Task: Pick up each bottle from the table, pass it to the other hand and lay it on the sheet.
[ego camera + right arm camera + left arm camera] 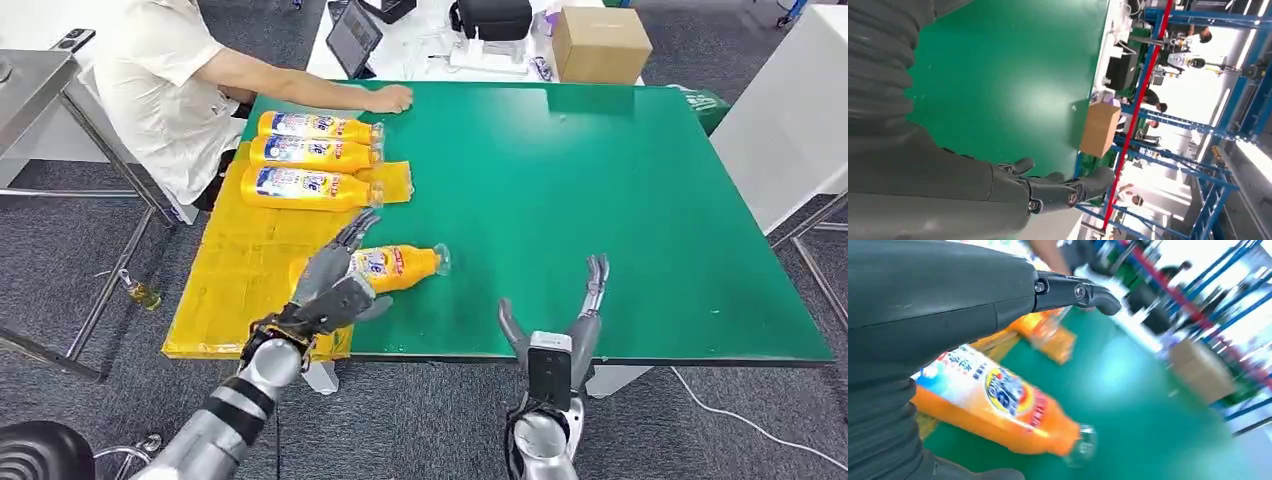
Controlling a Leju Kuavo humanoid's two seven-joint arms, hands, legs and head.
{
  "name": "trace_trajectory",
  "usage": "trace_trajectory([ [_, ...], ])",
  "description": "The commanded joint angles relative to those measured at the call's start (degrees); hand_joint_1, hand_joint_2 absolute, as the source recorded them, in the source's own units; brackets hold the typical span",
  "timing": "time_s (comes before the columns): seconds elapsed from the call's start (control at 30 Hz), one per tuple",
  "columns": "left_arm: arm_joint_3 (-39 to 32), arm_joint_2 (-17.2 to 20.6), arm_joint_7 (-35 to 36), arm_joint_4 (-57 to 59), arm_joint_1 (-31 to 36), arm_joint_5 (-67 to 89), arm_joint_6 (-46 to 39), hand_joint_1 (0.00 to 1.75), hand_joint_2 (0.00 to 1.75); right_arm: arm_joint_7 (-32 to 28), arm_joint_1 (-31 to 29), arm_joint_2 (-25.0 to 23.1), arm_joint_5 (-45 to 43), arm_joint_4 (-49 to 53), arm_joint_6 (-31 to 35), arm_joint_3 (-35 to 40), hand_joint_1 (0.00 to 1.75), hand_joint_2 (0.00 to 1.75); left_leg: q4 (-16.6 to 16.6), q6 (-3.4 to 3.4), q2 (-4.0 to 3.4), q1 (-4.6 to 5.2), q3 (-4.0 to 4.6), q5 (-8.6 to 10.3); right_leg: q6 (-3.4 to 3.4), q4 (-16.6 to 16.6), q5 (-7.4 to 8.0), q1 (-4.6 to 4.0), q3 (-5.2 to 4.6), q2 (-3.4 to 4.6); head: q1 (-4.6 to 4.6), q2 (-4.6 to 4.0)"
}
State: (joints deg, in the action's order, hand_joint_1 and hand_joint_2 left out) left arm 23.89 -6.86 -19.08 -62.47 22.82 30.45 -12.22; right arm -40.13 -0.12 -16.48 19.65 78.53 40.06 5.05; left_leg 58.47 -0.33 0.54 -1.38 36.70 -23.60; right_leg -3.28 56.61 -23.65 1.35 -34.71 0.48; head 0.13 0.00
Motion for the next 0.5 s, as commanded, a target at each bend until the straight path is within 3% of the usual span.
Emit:
trace_trajectory([
  [0.03,1.97,1.90,-1.49,-13.71,-5.76,-3.30,-2.91,0.00,1.75,0.13,0.06,0.38,-0.07,0.06,-0.06,-2.63,0.00,1.75,-0.03,0.08,-0.09,0.01,-0.16,-0.05,0.11,-0.04,-0.02,-0.03,0.15,0.02,0.02,0.00],
  [0.13,1.47,1.29,-1.95,-17.54,-8.93,-13.32,-2.49,0.00,1.75,0.13,0.29,1.77,-5.09,-1.60,-0.06,-0.02,0.00,1.75,-0.04,0.14,-0.14,0.00,-0.37,-0.13,0.18,-0.08,-0.08,-0.06,0.36,0.03,0.00,0.00],
  [0.17,0.81,0.70,-1.38,-18.45,-10.34,-19.17,-0.85,0.00,1.75,0.13,0.44,2.91,-8.55,-1.66,-0.06,2.10,0.00,0.00,-0.07,0.19,-0.18,-0.01,-0.56,-0.19,0.27,-0.12,-0.13,-0.09,0.55,0.02,0.00,0.00],
  [0.27,-0.89,-1.47,0.56,-19.13,-13.43,-34.05,2.38,0.00,1.75,0.13,1.69,3.61,-18.33,1.88,-4.76,4.36,0.00,0.00,-0.07,0.10,-0.17,0.02,-0.25,-0.09,0.09,-0.10,-0.04,-0.01,0.25,0.10,-0.02,0.00],
  [0.33,0.16,-1.73,-0.68,-18.18,-14.94,-34.46,-1.41,0.00,1.75,0.13,2.44,3.87,-14.81,4.76,-0.67,6.69,0.00,0.00,-0.07,0.16,-0.16,0.01,-0.50,-0.23,0.18,-0.13,-0.17,-0.05,0.52,0.03,0.02,0.00],
  [0.37,0.24,-2.22,-0.94,-17.26,-15.17,-34.86,-3.31,0.00,1.75,0.13,2.79,3.17,-13.12,6.22,-0.06,6.66,0.00,1.75,-0.04,0.10,-0.09,0.02,-0.24,-0.11,0.12,-0.06,-0.09,-0.02,0.25,0.01,0.00,0.00],
  [0.43,1.45,-2.02,-1.24,-15.93,-15.04,-36.77,-5.03,0.00,1.75,0.13,2.73,1.43,-4.95,6.63,-0.06,5.74,0.00,1.75,-0.04,0.09,-0.12,0.04,-0.23,-0.11,0.13,-0.03,-0.08,0.00,0.22,0.04,0.00,0.00],
  [0.5,1.74,-2.11,-2.16,-15.87,-15.29,-36.95,-6.79,0.00,1.75,0.13,2.55,0.63,-2.74,6.07,-0.06,6.05,0.00,1.75,-0.04,0.08,-0.04,0.04,-0.18,-0.08,0.12,-0.02,-0.08,0.00,0.18,-0.04,-0.02,0.00],
])
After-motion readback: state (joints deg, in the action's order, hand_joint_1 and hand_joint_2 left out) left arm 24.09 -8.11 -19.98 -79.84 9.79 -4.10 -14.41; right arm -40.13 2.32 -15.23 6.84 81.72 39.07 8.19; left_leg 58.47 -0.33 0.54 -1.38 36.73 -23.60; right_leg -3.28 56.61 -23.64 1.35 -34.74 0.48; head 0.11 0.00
